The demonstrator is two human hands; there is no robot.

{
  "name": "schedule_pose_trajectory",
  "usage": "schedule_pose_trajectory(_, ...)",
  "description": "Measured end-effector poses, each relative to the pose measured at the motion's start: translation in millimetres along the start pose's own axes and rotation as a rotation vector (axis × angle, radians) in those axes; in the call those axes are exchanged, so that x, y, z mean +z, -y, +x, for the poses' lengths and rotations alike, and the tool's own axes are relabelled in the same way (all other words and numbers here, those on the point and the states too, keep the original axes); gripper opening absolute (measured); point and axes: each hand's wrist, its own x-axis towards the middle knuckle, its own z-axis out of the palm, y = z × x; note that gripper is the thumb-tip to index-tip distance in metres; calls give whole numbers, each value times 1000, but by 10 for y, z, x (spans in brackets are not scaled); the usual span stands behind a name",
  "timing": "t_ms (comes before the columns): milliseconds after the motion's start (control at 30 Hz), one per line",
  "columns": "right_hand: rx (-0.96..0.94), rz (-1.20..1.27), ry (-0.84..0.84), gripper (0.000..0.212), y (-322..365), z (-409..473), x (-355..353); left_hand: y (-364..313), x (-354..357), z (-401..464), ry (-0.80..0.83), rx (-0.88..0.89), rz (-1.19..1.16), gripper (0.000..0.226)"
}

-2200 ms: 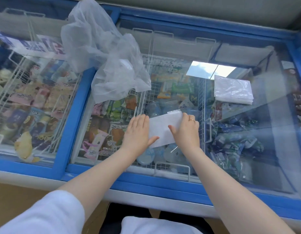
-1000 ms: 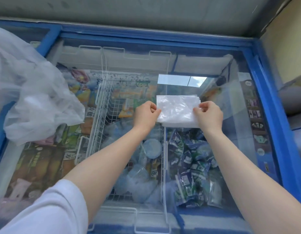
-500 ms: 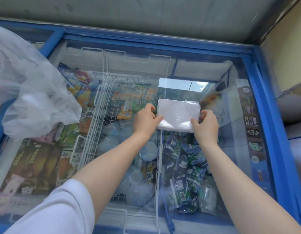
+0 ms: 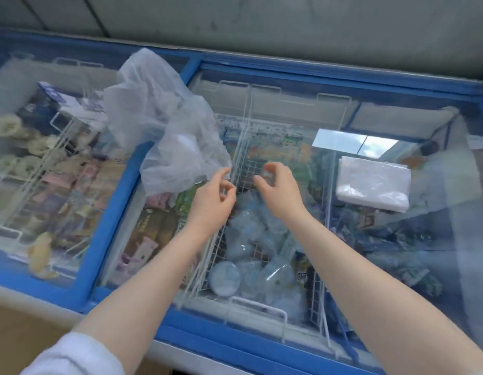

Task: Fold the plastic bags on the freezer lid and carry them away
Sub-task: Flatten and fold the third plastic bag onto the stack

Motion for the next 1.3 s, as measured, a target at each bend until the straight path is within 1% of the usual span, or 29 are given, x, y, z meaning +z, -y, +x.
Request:
schedule_pose_trajectory(33, 54, 57, 37, 50, 97, 91, 145, 111, -187, -8, -46, -21, -22, 42)
schedule_pose_trajectory(100, 100, 123, 79, 61, 292, 284, 414, 307, -564, 9, -123, -35, -44, 38)
schedule_pose_trajectory(200, 90, 65, 97, 79, 524, 495, 791, 539, -994, 76, -207, 17, 6, 35)
schedule_pose_trajectory(267, 65, -11, 53, 89, 638, 502, 1013, 650, -1148, 135, -203, 66, 22, 35)
schedule_pose_trajectory(300, 9, -49, -15, 89, 686, 460, 1102, 711, -1181, 171, -178, 82, 46, 37)
schedule_pose_trajectory(333, -94, -84, -107, 87, 734, 394, 1181, 781, -1187, 206, -127, 84, 86, 41)
schedule_pose_trajectory(400, -291, -183, -246, 85, 816, 282, 1333, 925, -1161, 272, 30, 59, 155, 53)
schedule_pose_trajectory(433, -316, -251, -256, 83, 847, 264, 1391, 974, -1140, 292, 98, 45, 155, 58)
schedule_pose_trajectory(467, -295, -311, -235, 77, 871, 257, 1425, 1003, -1124, 301, 143, 40, 141, 60)
schedule_pose_trajectory(500, -252, -333, -211, 65, 865, 275, 1452, 1017, -1115, 300, 169, 44, 125, 61)
schedule_pose_trajectory(533, -201, -288, -193, 49, 867, 294, 1455, 1029, -1112, 292, 183, 55, 106, 61)
schedule_pose_trajectory(567, -138, -153, -183, 32, 881, 312, 1423, 1032, -1119, 285, 186, 82, 77, 61)
schedule_pose_trajectory(600, -62, 39, -178, 17, 887, 308, 1370, 1029, -1126, 264, 191, 115, 46, 62)
schedule_pose_trajectory(633, 4, 222, -196, 13, 903, 293, 1298, 1009, -1144, 249, 203, 158, 16, 65)
schedule_pose_trajectory(700, 133, 513, -237, 22, 947, 254, 1147, 919, -1170, 217, 228, 223, 6, 77)
schedule_pose_trajectory(733, 192, 640, -256, 21, 974, 236, 1071, 867, -1172, 220, 230, 245, 46, 84)
schedule_pose_trajectory(767, 245, 736, -267, 20, 1000, 211, 998, 830, -1157, 229, 227, 253, 94, 87)
schedule_pose_trajectory(800, 289, 803, -275, 19, 1016, 179, 924, 786, -1135, 234, 223, 244, 123, 84)
schedule_pose_trajectory(833, 327, 839, -284, 19, 1017, 145, 843, 731, -1106, 227, 216, 234, 126, 75)
schedule_pose_trajectory(900, 375, 866, -347, 15, 1007, 59, 665, 637, -1043, 186, 179, 256, 126, 47)
schedule_pose_trajectory(933, 396, 856, -408, 21, 980, 14, 572, 599, -1015, 155, 161, 285, 125, 36)
schedule_pose_trajectory(1000, 439, 838, -530, 29, 897, -81, 369, 497, -992, 72, 174, 319, 63, 23)
schedule_pose_trajectory(1067, 524, 886, -606, 28, 782, -176, 192, 362, -991, 0, 217, 355, 8, 16)
schedule_pose_trajectory(1133, 617, 990, -587, 25, 629, -242, 81, 264, -957, -59, 213, 423, 59, 10)
schedule_pose_trajectory(1200, 628, 1182, -506, 24, 508, -306, -22, 207, -905, -122, 172, 465, 96, 8)
schedule_pose_trajectory(1267, 564, 1364, -411, 18, 479, -412, -120, 177, -876, -164, 141, 434, 42, 11)
schedule_pose_trajectory(1300, 492, 1369, -372, 19, 499, -483, -149, 168, -877, -169, 142, 369, -24, 13)
